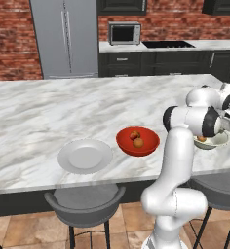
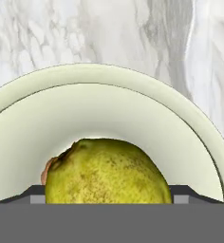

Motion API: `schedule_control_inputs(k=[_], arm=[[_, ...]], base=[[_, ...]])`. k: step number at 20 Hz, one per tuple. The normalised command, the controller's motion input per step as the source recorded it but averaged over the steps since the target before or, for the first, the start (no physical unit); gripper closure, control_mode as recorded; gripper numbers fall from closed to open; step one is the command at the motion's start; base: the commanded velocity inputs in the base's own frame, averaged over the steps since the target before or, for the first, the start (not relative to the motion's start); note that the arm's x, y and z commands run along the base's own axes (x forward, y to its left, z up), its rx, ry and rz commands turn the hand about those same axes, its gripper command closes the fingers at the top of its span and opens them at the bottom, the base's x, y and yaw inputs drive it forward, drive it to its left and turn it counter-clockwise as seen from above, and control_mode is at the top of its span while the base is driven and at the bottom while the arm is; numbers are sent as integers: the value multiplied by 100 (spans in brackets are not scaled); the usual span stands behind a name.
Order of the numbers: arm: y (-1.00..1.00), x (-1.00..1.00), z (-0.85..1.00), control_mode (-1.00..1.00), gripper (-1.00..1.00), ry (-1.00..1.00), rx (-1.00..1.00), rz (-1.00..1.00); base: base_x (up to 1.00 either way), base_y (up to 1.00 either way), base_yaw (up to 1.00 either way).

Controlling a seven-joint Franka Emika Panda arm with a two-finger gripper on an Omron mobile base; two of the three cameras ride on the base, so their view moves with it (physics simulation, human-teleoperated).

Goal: Take the fruits from the plate on the dining counter and place two fruits in each bowl.

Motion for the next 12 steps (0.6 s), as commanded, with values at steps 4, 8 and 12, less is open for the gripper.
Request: schedule_control_inputs(k=[4, 8, 12], arm=[[-17, 0, -46, -100, 100, 0, 0, -58], [0, 42, -24, -100, 100, 0, 0, -40], [3, 26, -29, -100, 100, 2, 0, -28]], base=[[0, 0, 0], [0, 0, 0], [0, 0, 0]])
